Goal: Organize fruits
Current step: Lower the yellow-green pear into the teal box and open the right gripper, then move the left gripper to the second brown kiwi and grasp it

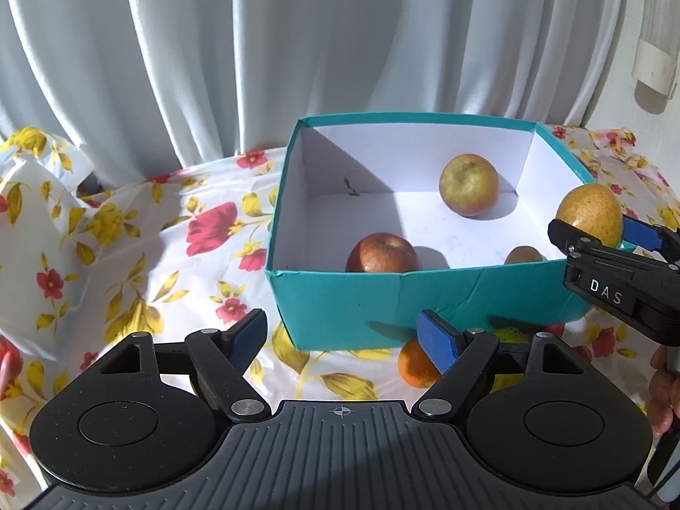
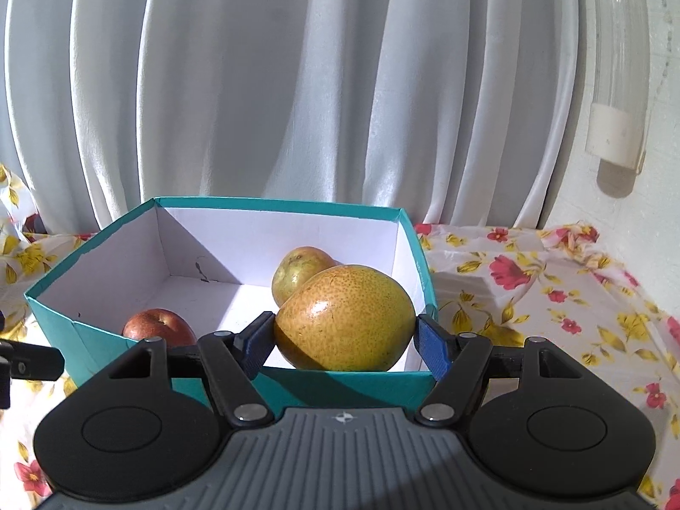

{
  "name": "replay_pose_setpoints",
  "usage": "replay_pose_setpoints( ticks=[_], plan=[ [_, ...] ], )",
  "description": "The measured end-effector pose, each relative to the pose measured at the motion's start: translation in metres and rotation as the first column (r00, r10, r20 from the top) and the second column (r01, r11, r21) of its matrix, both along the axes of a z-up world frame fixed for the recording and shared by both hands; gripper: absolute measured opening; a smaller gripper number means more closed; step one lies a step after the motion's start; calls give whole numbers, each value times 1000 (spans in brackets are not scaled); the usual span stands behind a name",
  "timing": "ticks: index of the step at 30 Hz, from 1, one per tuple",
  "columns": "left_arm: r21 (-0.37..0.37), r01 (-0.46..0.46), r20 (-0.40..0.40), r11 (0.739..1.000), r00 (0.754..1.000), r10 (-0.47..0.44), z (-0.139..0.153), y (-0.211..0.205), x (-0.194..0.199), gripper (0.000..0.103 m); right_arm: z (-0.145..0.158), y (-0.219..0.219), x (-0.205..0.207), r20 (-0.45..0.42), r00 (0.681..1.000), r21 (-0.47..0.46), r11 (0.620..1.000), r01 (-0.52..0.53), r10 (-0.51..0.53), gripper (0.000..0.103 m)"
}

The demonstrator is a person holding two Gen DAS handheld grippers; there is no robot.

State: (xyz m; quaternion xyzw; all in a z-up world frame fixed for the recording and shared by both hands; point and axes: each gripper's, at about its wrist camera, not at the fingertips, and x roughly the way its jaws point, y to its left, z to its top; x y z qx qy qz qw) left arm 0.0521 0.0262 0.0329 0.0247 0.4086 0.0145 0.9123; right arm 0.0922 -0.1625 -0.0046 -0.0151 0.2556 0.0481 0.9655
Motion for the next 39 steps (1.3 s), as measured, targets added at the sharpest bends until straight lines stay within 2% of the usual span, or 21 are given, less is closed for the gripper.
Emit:
replay_pose_setpoints(
  ticks=[17,25,34,36,39],
  plan=[
    [15,10,-9,1000,1000,-10,-1,-5,-5,84,2,-2,2,-23,1000,22,1000,-7,8,71],
    [17,-3,-10,1000,1000,3,-2,-2,-10,84,4,-5,-4,-7,1000,37,999,-4,5,70],
    [21,16,-2,1000,1000,-16,-8,-2,-25,85,30,-20,-53,134,989,70,996,60,-69,72],
    [22,34,2,999,999,-34,-12,-4,-31,87,37,-22,-74,179,980,76,994,78,-90,82],
    [17,58,-10,998,998,-58,-20,-8,-40,87,44,-23,-108,242,965,66,994,91,-104,85]
  ],
)
